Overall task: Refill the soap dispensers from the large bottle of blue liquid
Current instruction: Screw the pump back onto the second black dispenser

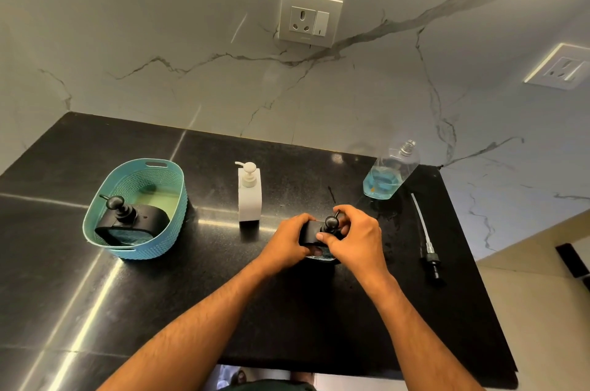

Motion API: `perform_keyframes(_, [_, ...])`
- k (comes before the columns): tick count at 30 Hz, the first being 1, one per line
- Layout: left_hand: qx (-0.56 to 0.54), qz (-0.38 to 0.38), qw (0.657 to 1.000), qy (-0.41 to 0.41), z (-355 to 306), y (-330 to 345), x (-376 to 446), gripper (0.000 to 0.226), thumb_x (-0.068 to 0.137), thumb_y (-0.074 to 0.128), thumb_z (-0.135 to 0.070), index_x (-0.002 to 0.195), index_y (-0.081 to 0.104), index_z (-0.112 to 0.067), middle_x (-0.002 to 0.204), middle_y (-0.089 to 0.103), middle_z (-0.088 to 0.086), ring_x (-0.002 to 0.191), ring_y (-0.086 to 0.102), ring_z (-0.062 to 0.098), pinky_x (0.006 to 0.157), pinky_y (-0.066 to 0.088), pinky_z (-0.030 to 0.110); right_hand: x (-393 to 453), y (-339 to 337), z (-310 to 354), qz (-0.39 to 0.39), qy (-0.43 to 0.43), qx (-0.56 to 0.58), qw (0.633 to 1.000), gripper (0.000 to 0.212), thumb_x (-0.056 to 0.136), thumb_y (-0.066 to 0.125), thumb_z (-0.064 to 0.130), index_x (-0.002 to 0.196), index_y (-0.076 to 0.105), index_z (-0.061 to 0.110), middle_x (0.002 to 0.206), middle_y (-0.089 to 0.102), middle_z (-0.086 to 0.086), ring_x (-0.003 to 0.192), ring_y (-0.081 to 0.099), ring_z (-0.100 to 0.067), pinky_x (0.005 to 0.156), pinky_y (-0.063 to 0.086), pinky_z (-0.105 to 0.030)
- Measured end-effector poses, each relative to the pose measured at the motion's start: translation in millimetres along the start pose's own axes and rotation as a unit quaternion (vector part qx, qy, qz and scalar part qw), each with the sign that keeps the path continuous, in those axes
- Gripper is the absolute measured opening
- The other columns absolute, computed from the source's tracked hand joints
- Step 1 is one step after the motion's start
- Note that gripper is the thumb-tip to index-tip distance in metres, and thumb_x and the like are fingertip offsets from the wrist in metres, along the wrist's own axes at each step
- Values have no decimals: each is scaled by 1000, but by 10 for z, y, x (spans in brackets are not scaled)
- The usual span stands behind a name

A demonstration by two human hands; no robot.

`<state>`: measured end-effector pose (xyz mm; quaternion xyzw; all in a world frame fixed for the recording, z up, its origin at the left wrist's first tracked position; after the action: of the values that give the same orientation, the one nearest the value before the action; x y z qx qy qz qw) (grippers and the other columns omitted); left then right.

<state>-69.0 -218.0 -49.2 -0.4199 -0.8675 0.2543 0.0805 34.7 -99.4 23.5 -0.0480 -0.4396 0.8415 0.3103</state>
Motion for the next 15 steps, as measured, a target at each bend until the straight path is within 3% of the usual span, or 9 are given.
perform_keyframes(8, [2, 1, 1000, -7, 33, 22, 21, 57, 69, 93, -25, 116, 62, -24, 111, 66, -7, 101, 62, 7, 81, 50, 19, 18, 60, 61, 39, -47, 15, 998, 73, 70, 90, 16, 137, 62, 22, 105, 63, 13, 97, 61, -4, 88, 55, -21])
perform_keyframes(15, [8, 3, 1000, 0, 34, 20, 35, 55, 70, 92, -24, 116, 62, -21, 111, 66, -5, 101, 61, 7, 85, 52, 24, 40, 81, 34, 66, -48, -12, 997, 79, 75, 87, 20, 145, 52, 23, 115, 67, 1, 108, 63, -13, 96, 55, -32])
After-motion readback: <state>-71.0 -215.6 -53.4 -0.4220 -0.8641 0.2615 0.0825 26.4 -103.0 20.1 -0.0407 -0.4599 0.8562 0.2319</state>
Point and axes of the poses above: each hand's wrist, its own x-axis towards the middle knuckle, its own y-axis out of the palm, z = x × y, the point moved 5 cm from there along x, towards the middle knuckle
